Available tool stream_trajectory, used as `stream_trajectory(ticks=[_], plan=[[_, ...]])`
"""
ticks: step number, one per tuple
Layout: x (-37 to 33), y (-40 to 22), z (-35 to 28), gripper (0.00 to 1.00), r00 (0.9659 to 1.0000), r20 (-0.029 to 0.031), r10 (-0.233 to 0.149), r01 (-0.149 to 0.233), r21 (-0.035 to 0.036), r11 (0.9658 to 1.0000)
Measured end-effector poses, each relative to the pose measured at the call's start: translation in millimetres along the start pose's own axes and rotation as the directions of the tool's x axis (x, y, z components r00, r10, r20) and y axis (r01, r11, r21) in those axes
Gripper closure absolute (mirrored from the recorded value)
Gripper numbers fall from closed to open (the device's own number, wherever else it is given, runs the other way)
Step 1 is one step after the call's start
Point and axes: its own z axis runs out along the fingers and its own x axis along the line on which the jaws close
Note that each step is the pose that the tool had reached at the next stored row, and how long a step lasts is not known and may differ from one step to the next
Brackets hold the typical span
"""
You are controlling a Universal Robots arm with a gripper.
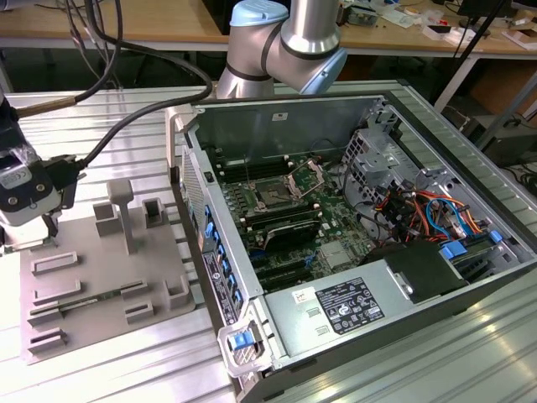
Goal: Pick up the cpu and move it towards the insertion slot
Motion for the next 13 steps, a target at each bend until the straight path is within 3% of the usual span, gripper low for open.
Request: stream_trajectory(ticks=[13], plan=[[0.0, 0.3, -7.5, 0.45, 1.0000, 0.0000, 0.000, 0.000, -0.0011, 1.0000]])
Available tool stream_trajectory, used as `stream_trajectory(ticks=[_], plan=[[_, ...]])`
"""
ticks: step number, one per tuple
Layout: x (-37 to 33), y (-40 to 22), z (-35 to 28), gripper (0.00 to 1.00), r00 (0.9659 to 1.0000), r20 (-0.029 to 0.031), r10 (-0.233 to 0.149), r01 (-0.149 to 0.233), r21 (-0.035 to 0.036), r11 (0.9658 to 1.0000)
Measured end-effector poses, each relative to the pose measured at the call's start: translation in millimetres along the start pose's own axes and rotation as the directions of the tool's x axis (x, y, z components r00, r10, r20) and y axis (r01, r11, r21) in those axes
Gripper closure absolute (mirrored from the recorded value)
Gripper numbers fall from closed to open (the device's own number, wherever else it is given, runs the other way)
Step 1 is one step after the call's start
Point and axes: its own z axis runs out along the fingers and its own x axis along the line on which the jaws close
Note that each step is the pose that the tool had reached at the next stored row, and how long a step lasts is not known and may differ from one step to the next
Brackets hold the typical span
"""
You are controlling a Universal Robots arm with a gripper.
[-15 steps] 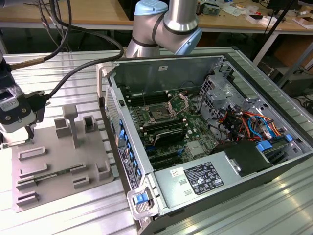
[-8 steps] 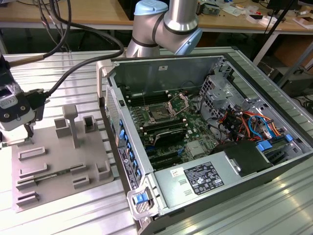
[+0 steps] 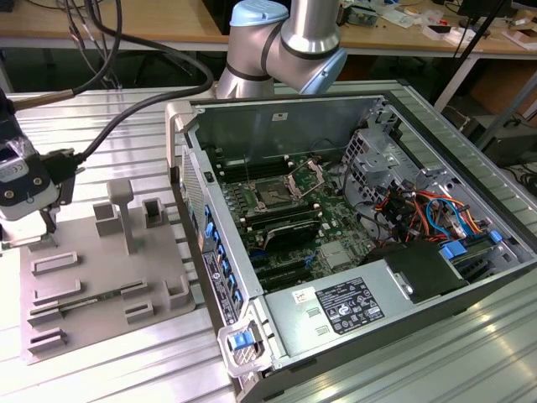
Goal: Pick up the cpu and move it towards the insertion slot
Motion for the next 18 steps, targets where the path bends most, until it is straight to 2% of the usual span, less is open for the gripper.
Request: stream_trajectory(ticks=[18], plan=[[0.0, 0.5, -10.2, 0.45, 1.0000, 0.0002, 0.000, 0.000, -0.0024, 1.0000]])
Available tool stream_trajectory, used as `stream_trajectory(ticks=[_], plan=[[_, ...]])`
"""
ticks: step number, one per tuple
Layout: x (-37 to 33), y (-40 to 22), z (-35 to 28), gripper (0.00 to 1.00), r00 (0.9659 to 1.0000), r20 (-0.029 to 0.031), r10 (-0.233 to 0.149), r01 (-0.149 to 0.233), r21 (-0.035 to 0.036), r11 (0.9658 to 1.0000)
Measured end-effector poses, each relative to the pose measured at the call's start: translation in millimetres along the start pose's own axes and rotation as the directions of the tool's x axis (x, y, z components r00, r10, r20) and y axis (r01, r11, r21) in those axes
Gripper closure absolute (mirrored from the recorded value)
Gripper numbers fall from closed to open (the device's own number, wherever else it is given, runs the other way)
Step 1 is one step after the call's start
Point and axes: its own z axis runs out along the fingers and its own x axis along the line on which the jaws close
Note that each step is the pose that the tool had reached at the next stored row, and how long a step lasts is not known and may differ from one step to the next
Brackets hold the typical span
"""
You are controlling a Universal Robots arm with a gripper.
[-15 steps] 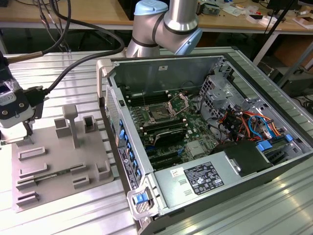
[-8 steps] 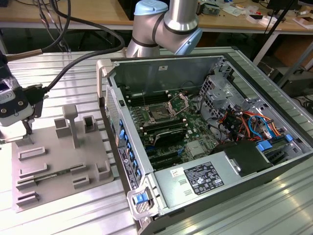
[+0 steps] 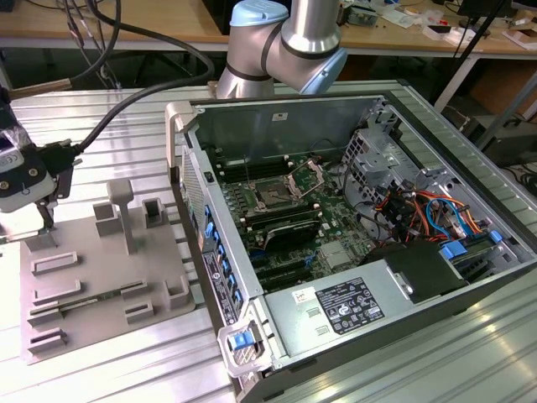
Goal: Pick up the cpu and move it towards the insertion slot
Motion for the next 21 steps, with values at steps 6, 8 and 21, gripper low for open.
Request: stream_trajectory(ticks=[6, 8, 21], plan=[[0.0, 0.2, -4.7, 0.45, 1.0000, 0.0001, 0.000, 0.000, -0.0012, 1.0000], [0.0, 0.2, -5.9, 0.45, 1.0000, 0.0002, 0.000, 0.000, -0.0015, 1.0000], [0.0, 0.7, -14.6, 0.45, 1.0000, 0.0002, 0.000, 0.000, -0.0017, 1.0000]])
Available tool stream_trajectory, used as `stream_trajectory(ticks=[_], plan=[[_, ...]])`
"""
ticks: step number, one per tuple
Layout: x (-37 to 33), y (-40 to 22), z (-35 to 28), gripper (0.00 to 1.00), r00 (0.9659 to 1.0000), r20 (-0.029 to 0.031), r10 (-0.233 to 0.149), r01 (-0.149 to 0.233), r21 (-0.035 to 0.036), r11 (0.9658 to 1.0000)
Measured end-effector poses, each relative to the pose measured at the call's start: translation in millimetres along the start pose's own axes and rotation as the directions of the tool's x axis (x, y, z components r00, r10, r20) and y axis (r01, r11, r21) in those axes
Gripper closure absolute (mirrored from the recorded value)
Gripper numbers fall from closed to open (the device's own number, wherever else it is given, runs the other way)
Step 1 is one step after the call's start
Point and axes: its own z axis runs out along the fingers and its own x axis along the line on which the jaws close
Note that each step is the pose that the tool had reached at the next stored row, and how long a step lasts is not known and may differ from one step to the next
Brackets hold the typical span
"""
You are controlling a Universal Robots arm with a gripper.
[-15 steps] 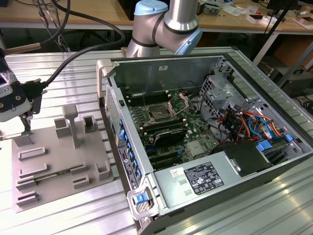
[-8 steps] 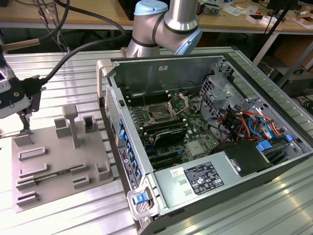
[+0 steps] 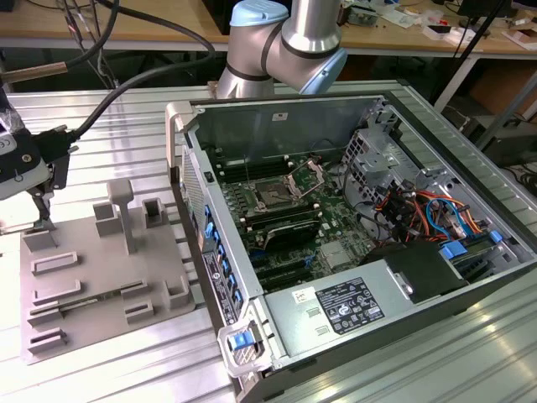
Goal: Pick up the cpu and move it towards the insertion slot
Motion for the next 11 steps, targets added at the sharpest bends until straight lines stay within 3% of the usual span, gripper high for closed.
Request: stream_trajectory(ticks=[11], plan=[[0.0, 0.4, -7.5, 0.45, 1.0000, 0.0000, 0.000, 0.000, 0.0000, 1.0000]])
